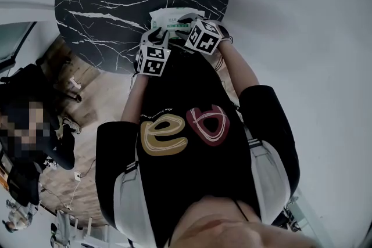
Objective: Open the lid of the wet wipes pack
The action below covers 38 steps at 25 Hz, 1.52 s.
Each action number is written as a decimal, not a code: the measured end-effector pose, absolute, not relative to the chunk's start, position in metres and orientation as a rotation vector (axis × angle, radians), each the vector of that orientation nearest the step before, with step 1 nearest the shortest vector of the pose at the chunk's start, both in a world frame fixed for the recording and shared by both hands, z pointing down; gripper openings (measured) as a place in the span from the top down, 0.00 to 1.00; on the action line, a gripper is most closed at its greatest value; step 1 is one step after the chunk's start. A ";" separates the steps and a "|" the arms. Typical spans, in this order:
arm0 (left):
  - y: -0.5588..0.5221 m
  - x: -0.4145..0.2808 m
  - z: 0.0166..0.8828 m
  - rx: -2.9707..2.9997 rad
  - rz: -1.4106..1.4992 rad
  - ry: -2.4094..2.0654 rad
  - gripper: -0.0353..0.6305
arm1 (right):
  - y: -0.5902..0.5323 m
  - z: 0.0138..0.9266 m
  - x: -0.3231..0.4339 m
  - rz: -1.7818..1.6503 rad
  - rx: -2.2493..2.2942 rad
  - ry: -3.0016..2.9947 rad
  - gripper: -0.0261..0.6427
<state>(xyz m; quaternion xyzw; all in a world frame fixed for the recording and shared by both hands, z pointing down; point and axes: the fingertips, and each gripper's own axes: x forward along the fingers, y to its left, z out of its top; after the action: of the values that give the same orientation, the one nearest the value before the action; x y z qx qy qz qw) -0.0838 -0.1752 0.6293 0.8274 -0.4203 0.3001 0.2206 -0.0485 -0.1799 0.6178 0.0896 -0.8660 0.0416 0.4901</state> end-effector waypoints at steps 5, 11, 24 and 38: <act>-0.176 -0.084 0.631 2.290 0.833 -1.150 0.79 | -0.179 0.617 -0.049 0.080 0.214 -2.093 0.74; -0.175 -0.083 0.631 2.288 0.835 -1.142 0.79 | -0.174 0.612 -0.048 -0.001 0.230 -2.091 0.79; -0.174 -0.084 0.632 2.287 0.816 -1.134 0.79 | -0.168 0.602 -0.050 -0.168 0.238 -2.098 0.87; -0.175 -0.084 0.632 2.292 0.803 -1.134 0.79 | -0.176 0.587 -0.049 -0.171 0.246 -2.123 0.90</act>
<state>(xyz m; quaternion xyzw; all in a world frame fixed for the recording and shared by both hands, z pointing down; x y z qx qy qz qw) -0.0842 -0.1753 0.6319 0.8325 -0.4119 0.2915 0.2287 -0.0494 -0.1756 0.5866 0.1006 -0.8696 -0.0702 0.4783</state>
